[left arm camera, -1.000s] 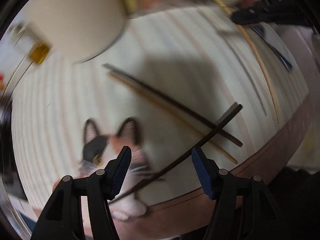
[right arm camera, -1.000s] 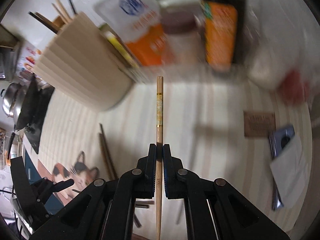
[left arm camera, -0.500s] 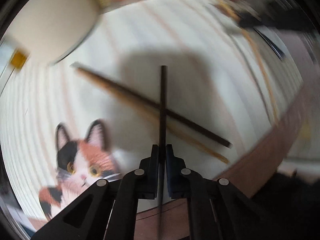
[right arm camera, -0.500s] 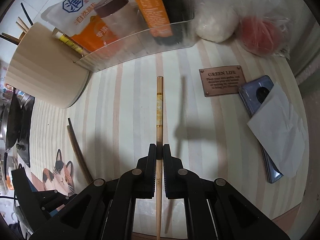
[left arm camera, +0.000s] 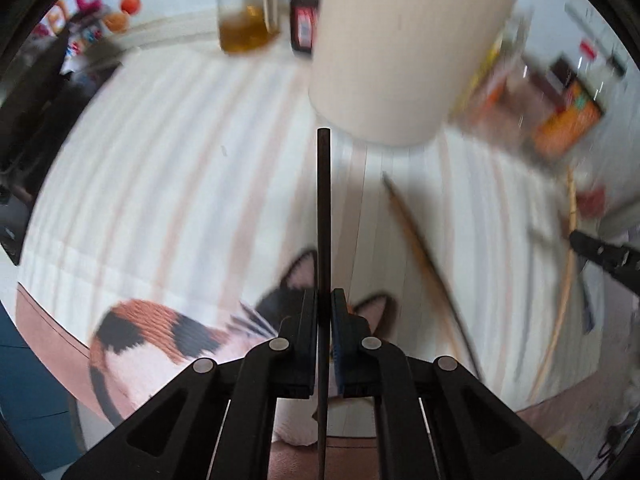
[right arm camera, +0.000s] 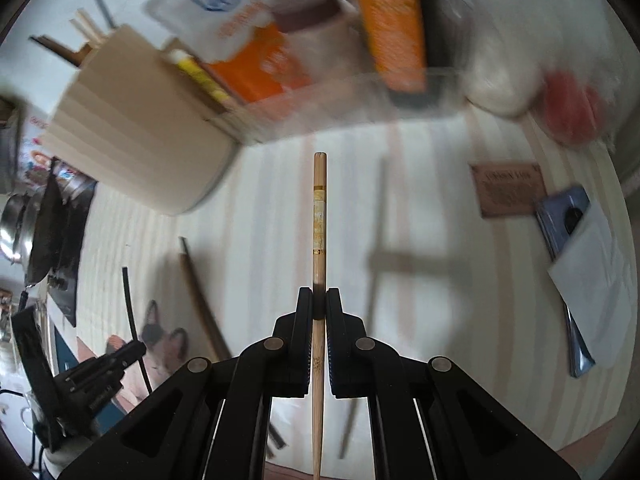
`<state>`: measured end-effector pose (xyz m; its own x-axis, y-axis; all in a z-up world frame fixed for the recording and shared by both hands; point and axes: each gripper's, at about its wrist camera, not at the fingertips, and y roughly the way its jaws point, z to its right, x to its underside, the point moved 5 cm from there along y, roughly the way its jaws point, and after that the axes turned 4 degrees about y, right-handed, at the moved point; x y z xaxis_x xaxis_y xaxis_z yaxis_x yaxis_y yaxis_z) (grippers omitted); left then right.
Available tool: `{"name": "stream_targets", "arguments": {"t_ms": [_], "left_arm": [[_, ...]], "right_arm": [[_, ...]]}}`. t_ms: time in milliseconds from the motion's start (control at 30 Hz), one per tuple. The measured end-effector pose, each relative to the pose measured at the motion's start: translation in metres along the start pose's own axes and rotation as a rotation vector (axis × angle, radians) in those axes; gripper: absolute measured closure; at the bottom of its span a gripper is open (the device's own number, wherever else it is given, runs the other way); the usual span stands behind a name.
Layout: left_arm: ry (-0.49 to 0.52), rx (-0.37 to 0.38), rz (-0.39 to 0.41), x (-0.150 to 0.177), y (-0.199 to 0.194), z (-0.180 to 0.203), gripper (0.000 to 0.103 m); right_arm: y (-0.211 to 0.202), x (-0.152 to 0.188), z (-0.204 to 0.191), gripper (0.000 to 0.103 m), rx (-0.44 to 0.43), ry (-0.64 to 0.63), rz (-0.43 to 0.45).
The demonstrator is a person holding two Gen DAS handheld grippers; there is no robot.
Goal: Organize utensils
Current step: 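Lift both chopsticks upright and carry them above the cream holder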
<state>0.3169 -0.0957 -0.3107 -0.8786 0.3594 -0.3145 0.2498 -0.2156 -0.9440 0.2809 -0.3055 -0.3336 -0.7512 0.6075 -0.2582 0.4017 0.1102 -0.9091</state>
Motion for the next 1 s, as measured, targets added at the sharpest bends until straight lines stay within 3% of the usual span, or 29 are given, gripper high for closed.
{"name": "stream_targets", "arguments": {"t_ms": [367,633,800,1000], "left_arm": [[-0.104,0.119,0.405,-0.096,-0.158,-0.011,0.099],[-0.097,0.136,0.664,-0.208,-0.246,-0.009,0.099],[-0.063,0.144,0.722,-0.264,-0.245,0.001,0.099],[-0.023,0.174,0.745,-0.3,-0.211,0.01,0.099]], "right_arm": [[-0.097,-0.058,-0.082,0.097,-0.165,-0.098,0.262],[-0.167,-0.134,-0.153,0.097,-0.274,-0.169,0.495],[-0.176,-0.177,-0.183,0.097,-0.304,-0.173,0.61],[-0.154,-0.206,-0.196,0.097,-0.28,-0.193,0.727]]}}
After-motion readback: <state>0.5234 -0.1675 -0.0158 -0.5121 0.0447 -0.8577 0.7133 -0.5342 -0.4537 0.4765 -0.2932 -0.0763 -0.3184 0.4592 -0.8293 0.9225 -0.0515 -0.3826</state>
